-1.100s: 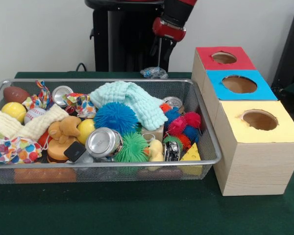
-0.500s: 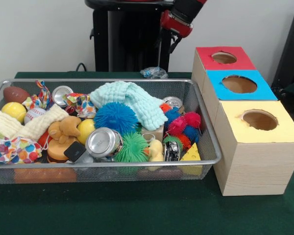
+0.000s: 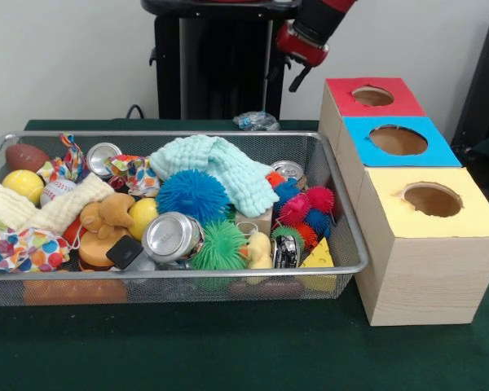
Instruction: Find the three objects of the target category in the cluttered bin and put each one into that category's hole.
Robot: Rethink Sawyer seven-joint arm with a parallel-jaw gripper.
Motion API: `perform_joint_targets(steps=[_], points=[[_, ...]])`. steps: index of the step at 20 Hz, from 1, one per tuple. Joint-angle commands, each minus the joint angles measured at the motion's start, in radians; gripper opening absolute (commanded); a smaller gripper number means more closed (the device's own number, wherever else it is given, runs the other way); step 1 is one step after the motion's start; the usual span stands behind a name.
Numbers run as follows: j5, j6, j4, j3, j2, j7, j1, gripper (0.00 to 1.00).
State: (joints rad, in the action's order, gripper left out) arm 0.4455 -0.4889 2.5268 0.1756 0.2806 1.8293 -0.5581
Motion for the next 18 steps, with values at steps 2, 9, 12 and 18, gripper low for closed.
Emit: perform_joint_targets(steps=[2, 9, 12, 18], points=[[0.084, 0.055, -0.13, -0.139, -0.122, 0.323, 0.012, 1.0], [0.123, 0.05, -0.16, -0.107, -0.155, 0.339, -0.043, 1.0], [0.153, 0.056, -0.161, -0.1, -0.155, 0.349, -0.071, 1.0], [0.199, 0.058, -0.163, -0.09, -0.16, 0.35, -0.103, 1.0]])
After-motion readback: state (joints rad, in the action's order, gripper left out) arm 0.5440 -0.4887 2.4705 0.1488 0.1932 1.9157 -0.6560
